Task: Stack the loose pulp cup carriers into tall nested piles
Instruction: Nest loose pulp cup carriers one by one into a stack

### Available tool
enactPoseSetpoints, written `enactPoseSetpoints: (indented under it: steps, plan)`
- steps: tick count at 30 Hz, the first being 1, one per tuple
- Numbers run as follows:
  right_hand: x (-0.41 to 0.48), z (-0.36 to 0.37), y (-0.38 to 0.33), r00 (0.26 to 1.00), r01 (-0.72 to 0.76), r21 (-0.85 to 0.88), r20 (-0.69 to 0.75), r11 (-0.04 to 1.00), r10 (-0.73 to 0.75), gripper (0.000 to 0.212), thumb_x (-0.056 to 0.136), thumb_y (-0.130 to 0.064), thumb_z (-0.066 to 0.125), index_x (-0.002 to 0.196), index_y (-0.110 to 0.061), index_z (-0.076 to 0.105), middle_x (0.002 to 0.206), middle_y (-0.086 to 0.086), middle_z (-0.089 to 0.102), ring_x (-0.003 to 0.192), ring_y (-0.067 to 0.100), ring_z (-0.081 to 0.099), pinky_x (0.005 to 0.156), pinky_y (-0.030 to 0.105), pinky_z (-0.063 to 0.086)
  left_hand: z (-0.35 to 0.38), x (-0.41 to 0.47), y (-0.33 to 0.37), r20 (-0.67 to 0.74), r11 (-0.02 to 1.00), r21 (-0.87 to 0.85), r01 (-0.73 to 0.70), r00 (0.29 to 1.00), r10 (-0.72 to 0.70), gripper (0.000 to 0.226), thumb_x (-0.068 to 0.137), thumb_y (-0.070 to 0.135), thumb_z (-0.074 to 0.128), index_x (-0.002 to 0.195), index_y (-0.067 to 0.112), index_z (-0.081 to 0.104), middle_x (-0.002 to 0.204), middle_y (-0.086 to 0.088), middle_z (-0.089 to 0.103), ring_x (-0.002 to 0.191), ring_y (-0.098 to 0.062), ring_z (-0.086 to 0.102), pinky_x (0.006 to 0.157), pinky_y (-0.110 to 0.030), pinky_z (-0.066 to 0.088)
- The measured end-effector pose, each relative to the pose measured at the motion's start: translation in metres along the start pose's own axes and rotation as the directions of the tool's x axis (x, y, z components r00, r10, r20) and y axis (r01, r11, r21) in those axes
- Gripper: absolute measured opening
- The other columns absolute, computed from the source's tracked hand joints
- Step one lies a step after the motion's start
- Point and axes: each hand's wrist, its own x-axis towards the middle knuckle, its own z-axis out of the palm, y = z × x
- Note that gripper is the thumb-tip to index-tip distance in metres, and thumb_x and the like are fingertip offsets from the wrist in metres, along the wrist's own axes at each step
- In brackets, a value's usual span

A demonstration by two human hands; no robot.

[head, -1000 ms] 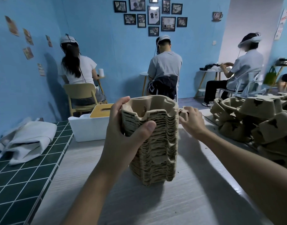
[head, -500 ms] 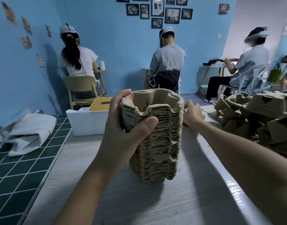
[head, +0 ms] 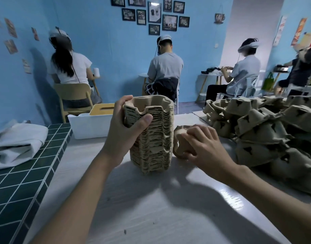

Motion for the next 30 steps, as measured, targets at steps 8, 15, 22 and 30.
enactPoseSetpoints:
  steps: [8, 15, 22, 30]
  plan:
    - [-0.065, -0.058, -0.032, 0.950, -0.167, 0.366, -0.189, 0.916, 0.249, 0.045, 0.078, -0.016, 0.078, 0.120, -0.013, 0.062, 0.125, 0.004, 0.047, 0.114, 0.023, 0.049, 0.099, 0.031, 0.040, 0.010, -0.019, 0.012, 0.033, 1.000, -0.007, 0.004, 0.999, -0.004, 0.066, 0.065, 0.048, 0.078, 0.122, 0.035, 0.048, 0.106, -0.003, 0.068, 0.097, -0.015, 0.066, 0.088, -0.039, 0.056]
    - [-0.076, -0.054, -0.017, 0.898, -0.439, 0.447, 0.182, 0.779, 0.402, 0.037, 0.081, -0.003, 0.075, 0.116, -0.009, 0.066, 0.093, -0.017, 0.052, 0.071, 0.000, 0.054, 0.067, 0.012, 0.040, 0.012, -0.025, 0.016, 0.033, 0.999, -0.010, 0.030, 0.999, -0.030, 0.065, 0.064, 0.050, 0.078, 0.120, 0.039, 0.048, 0.107, 0.002, 0.068, 0.098, -0.012, 0.065, 0.086, -0.035, 0.052]
    - [-0.071, -0.041, -0.014, 0.899, -0.439, 0.529, 0.243, 0.727, 0.366, 0.023, 0.074, 0.000, 0.077, 0.094, -0.012, 0.075, 0.094, 0.003, 0.064, 0.075, 0.016, 0.058, 0.067, 0.019, 0.045, 0.015, -0.025, 0.020, 0.030, 0.998, -0.019, 0.051, 0.998, -0.051, 0.070, 0.062, 0.050, 0.077, 0.124, 0.037, 0.046, 0.105, 0.007, 0.069, 0.098, -0.007, 0.066, 0.083, -0.030, 0.051]
    - [-0.079, -0.065, -0.012, 0.857, -0.351, 0.599, -0.106, 0.720, 0.505, 0.017, 0.080, 0.000, 0.077, 0.095, -0.008, 0.073, 0.100, -0.004, 0.062, 0.082, 0.012, 0.064, 0.071, 0.013, 0.049, 0.019, -0.029, 0.021, 0.038, 0.998, -0.018, 0.056, 0.998, -0.055, 0.068, 0.062, 0.050, 0.078, 0.123, 0.041, 0.048, 0.103, 0.008, 0.070, 0.099, -0.012, 0.067, 0.084, -0.038, 0.053]
